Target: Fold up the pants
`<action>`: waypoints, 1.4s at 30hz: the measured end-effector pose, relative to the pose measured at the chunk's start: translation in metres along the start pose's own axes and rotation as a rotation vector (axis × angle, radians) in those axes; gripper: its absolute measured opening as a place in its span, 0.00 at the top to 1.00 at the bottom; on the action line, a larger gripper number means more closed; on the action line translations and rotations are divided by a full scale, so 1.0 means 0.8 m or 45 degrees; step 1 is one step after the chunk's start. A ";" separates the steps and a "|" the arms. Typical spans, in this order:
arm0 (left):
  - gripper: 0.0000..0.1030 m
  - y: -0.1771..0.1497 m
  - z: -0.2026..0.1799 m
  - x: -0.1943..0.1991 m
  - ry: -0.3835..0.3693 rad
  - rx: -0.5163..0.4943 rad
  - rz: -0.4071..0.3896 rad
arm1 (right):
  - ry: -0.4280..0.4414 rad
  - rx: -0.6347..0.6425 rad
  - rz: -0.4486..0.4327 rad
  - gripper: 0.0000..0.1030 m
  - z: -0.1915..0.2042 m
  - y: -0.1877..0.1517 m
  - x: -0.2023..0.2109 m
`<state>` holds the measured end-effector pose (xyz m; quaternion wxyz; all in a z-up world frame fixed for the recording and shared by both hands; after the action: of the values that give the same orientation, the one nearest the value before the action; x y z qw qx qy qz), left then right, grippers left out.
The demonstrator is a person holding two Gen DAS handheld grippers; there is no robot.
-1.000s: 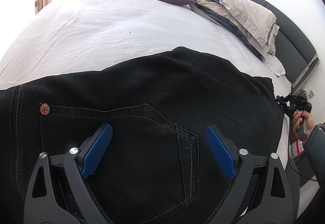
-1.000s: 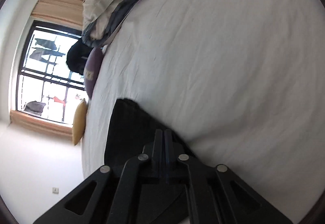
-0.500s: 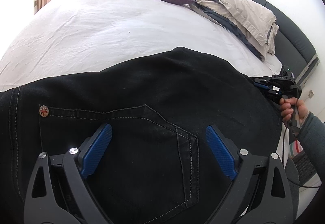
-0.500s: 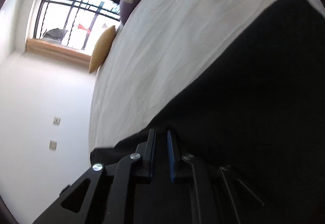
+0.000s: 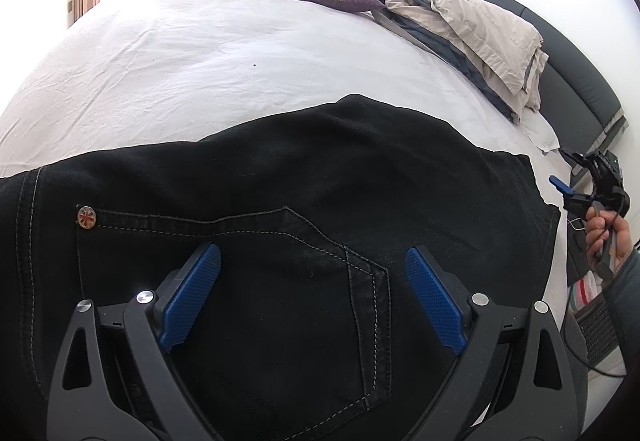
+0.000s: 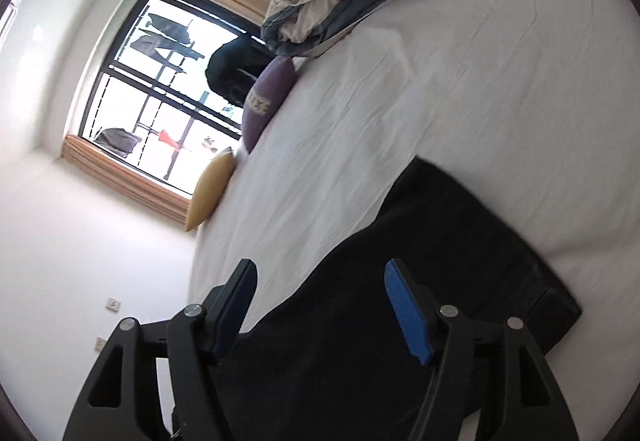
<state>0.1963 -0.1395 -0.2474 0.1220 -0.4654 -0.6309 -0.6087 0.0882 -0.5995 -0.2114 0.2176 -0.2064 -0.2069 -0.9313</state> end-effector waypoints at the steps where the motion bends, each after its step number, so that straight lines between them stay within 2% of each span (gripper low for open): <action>1: 0.08 0.000 0.000 0.000 0.001 0.000 0.003 | -0.005 -0.013 0.042 0.29 -0.003 -0.008 -0.015; 3: 0.08 0.000 -0.001 0.000 0.003 -0.002 0.010 | -0.085 -0.089 0.102 0.29 -0.036 -0.019 -0.033; 4: 0.08 0.000 -0.001 0.000 0.003 -0.003 0.011 | -0.109 -0.141 0.093 0.43 -0.058 -0.020 -0.033; 5: 0.08 0.000 -0.001 0.000 0.003 -0.003 0.010 | -0.106 -0.179 0.068 0.63 -0.074 -0.013 -0.030; 7: 0.08 0.002 -0.001 0.000 0.001 -0.001 0.009 | -0.152 -0.240 -0.026 0.76 -0.100 0.011 -0.009; 8: 0.08 0.002 -0.001 0.000 0.004 -0.003 0.013 | -0.199 -0.242 -0.094 0.75 -0.108 0.025 0.007; 9: 0.08 0.003 -0.002 -0.001 0.009 -0.006 0.019 | -0.269 -0.232 -0.159 0.67 -0.113 0.039 0.025; 10: 0.08 0.004 -0.003 -0.001 0.017 -0.008 0.028 | -0.395 -0.227 -0.222 0.39 -0.117 0.050 0.045; 11: 0.08 0.005 -0.004 0.000 0.027 -0.008 0.039 | -0.447 -0.214 -0.276 0.32 -0.112 0.057 0.063; 13: 0.08 0.012 -0.007 0.004 0.067 0.022 0.059 | -0.350 -0.150 -0.292 0.32 -0.083 0.058 0.085; 16: 0.08 0.030 -0.033 0.014 -0.030 0.091 -0.003 | -0.297 -0.045 -0.215 0.28 -0.052 0.020 0.096; 18: 0.08 0.036 -0.058 0.006 -0.079 0.061 0.019 | -0.286 -0.073 -0.166 0.28 -0.055 -0.009 0.091; 22: 0.08 0.036 -0.091 -0.022 -0.151 0.039 0.071 | -0.260 -0.309 -0.092 0.28 -0.099 -0.045 0.068; 25: 0.08 0.039 -0.102 -0.038 -0.194 0.081 0.096 | -0.216 -0.344 -0.140 0.28 -0.106 -0.041 0.064; 28: 0.08 0.038 -0.113 -0.053 -0.261 0.103 0.109 | -0.185 -0.378 -0.133 0.28 -0.109 -0.025 0.055; 33: 0.08 0.029 -0.109 -0.066 -0.274 0.096 0.121 | -0.156 -0.423 -0.115 0.33 -0.115 -0.007 0.041; 36: 0.08 0.021 -0.090 -0.052 -0.231 0.103 0.141 | -0.174 -0.417 -0.126 0.38 -0.117 -0.003 0.037; 38: 0.09 0.014 -0.071 -0.034 -0.253 0.119 0.118 | -0.186 -0.422 -0.130 0.40 -0.118 -0.003 0.038; 39: 0.09 0.011 -0.058 -0.025 -0.219 0.128 0.116 | -0.186 -0.421 -0.132 0.40 -0.118 -0.003 0.037; 42: 0.09 0.007 -0.038 -0.009 -0.154 0.131 0.107 | -0.224 -0.427 -0.141 0.48 -0.120 -0.004 0.041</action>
<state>0.1915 -0.1705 -0.2417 0.1329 -0.5203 -0.6475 -0.5407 0.0316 -0.6529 -0.2768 0.1096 -0.3088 -0.0780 -0.9415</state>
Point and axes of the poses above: each gripper's, at about its wrist camera, not at the fingertips, and x roughly against the way its jaws point, z to its left, y to its top, the point moved 7 cm from there along -x, roughly the way its jaws point, and after that the axes turned 8 degrees about -x, right-handed, at the moved point
